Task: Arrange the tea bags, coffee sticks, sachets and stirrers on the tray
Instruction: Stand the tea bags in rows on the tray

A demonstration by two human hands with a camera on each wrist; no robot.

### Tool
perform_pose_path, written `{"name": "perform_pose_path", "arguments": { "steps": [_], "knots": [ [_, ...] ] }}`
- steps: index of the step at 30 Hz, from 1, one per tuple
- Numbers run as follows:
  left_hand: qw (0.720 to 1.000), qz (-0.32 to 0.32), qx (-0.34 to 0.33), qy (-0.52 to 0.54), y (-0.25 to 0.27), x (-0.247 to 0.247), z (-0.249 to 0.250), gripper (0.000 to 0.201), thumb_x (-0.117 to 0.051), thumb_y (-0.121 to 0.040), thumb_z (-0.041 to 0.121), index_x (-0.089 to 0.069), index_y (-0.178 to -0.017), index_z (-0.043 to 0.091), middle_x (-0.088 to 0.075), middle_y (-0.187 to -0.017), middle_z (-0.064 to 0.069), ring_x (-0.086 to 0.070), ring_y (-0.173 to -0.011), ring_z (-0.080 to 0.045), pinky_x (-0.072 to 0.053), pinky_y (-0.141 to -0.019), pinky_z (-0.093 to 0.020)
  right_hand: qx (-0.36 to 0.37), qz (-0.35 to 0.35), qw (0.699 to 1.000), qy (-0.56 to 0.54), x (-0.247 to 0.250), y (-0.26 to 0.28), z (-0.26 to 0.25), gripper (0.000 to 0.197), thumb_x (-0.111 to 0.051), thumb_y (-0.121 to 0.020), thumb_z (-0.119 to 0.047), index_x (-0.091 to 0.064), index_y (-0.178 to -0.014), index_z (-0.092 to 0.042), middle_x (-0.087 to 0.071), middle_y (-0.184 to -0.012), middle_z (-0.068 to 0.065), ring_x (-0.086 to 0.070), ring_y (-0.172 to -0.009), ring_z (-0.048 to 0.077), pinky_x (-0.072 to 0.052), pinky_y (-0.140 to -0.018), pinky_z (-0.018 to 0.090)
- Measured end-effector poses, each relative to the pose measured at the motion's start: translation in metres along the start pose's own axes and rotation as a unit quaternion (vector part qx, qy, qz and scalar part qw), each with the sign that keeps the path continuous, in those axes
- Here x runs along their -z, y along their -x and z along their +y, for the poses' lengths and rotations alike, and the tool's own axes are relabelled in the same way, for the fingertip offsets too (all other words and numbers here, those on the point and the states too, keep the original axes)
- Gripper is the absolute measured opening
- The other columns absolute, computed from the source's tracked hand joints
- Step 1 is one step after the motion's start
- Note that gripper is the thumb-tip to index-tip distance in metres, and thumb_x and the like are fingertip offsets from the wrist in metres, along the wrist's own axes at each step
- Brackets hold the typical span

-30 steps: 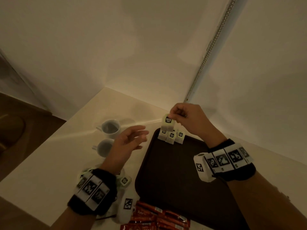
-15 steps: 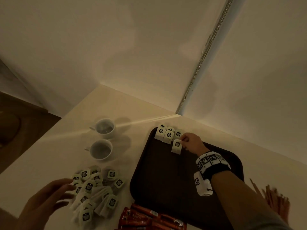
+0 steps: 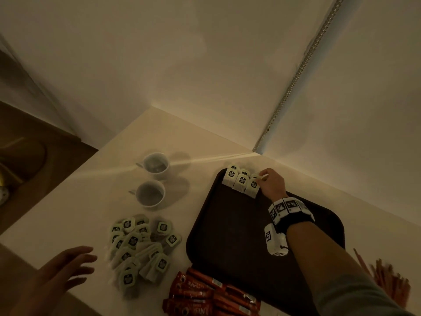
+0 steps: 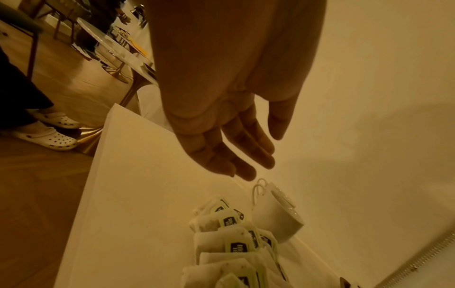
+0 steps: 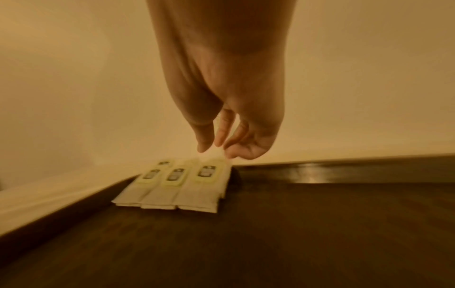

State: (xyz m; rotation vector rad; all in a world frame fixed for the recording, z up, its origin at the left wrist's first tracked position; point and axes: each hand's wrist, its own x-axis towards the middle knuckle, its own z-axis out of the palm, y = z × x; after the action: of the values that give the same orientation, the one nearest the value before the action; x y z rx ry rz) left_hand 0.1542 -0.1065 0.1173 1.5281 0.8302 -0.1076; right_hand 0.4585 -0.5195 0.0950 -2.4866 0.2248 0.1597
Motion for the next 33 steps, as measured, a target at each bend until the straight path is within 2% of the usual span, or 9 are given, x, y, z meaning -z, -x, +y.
{"name": "perform_pose_path", "arguments": {
  "steps": [3,6,8,10,12,16,22,25,33],
  "knots": [
    [1.0,-0.005,-0.02,0.004,0.011,-0.008,0.003,0.021,-0.044,-0.097,0.007,-0.065,-0.099,0.01,-0.071,-0.089,-0.01,-0.061,-0.083,-0.033,-0.052,-0.066,-0.034,0.07,-0.015,0.997,-0.034,-0.006,0.028,-0.033,0.023,-0.066,-0.085,-0.018,-0.059,-0.105,-0.011,-0.06,-0.103,0.008,-0.055,-0.088,0.018,-0.038,-0.066,0.02],
    [0.999,-0.019,-0.042,0.006,0.021,-0.015,0.008,0.02,-0.045,-0.096,0.007,-0.064,-0.104,0.006,-0.069,-0.093,-0.013,-0.061,-0.085,-0.032,-0.051,-0.069,-0.034,0.172,-0.147,0.973,-0.038,-0.025,0.079,-0.067,0.02,-0.066,-0.085,-0.018,-0.061,-0.105,-0.015,-0.058,-0.1,0.0,-0.053,-0.086,0.007,-0.039,-0.068,0.013],
    [0.998,-0.026,-0.053,0.006,0.025,-0.02,0.012,0.02,-0.044,-0.096,0.005,-0.062,-0.104,0.004,-0.069,-0.093,-0.012,-0.062,-0.082,-0.029,-0.051,-0.068,-0.032,0.257,-0.248,0.934,-0.022,-0.043,0.116,-0.082,0.024,-0.069,-0.083,-0.018,-0.062,-0.106,-0.015,-0.059,-0.101,0.001,-0.053,-0.086,0.004,-0.043,-0.075,0.017],
    [0.998,-0.027,-0.061,0.01,0.028,-0.022,0.015,0.019,-0.045,-0.096,0.005,-0.063,-0.101,0.006,-0.07,-0.086,-0.006,-0.063,-0.078,-0.025,-0.05,-0.07,-0.031,0.318,-0.342,0.884,0.025,-0.066,0.146,-0.092,0.037,-0.072,-0.08,-0.026,-0.061,-0.113,-0.016,-0.059,-0.108,0.002,-0.054,-0.096,0.01,-0.045,-0.085,0.025],
    [0.997,-0.032,-0.069,0.012,0.031,-0.022,0.014,0.018,-0.047,-0.096,0.008,-0.064,-0.1,0.008,-0.072,-0.085,-0.002,-0.065,-0.077,-0.02,-0.05,-0.072,-0.031,0.348,-0.391,0.847,0.094,-0.092,0.169,-0.098,0.055,-0.075,-0.075,-0.035,-0.054,-0.123,-0.019,-0.055,-0.119,0.002,-0.048,-0.108,0.015,-0.041,-0.094,0.03],
    [0.996,-0.036,-0.075,0.022,0.039,-0.017,0.009,0.019,-0.048,-0.096,0.01,-0.065,-0.102,0.009,-0.071,-0.09,-0.004,-0.065,-0.08,-0.019,-0.049,-0.076,-0.034,0.403,-0.351,0.824,0.187,-0.129,0.2,-0.104,0.08,-0.076,-0.069,-0.046,-0.041,-0.135,-0.018,-0.043,-0.134,0.004,-0.038,-0.122,0.022,-0.036,-0.103,0.039],
    [0.996,-0.034,-0.08,0.032,0.046,-0.003,-0.007,0.019,-0.048,-0.096,0.011,-0.065,-0.105,0.009,-0.07,-0.096,-0.007,-0.064,-0.084,-0.022,-0.049,-0.075,-0.034,0.484,-0.298,0.791,0.228,-0.14,0.214,-0.098,0.074,-0.073,-0.072,-0.042,-0.039,-0.136,-0.025,-0.041,-0.131,0.004,-0.036,-0.121,0.023,-0.037,-0.1,0.039],
    [0.996,-0.03,-0.081,0.029,0.046,0.0,-0.014,0.019,-0.048,-0.096,0.013,-0.066,-0.105,0.011,-0.071,-0.095,-0.005,-0.065,-0.084,-0.021,-0.05,-0.075,-0.033,0.478,-0.294,0.797,0.223,-0.137,0.214,-0.098,0.075,-0.072,-0.072,-0.044,-0.04,-0.137,-0.029,-0.041,-0.129,0.004,-0.036,-0.12,0.023,-0.036,-0.099,0.038],
    [0.995,-0.03,-0.086,0.042,0.047,0.0,-0.015,0.019,-0.048,-0.097,0.012,-0.066,-0.104,0.011,-0.071,-0.093,-0.003,-0.065,-0.08,-0.017,-0.05,-0.072,-0.03,0.49,-0.291,0.787,0.236,-0.136,0.215,-0.097,0.051,-0.067,-0.08,-0.034,-0.051,-0.126,-0.018,-0.045,-0.133,0.005,-0.038,-0.125,0.023,-0.03,-0.104,0.035]
  ]
}}
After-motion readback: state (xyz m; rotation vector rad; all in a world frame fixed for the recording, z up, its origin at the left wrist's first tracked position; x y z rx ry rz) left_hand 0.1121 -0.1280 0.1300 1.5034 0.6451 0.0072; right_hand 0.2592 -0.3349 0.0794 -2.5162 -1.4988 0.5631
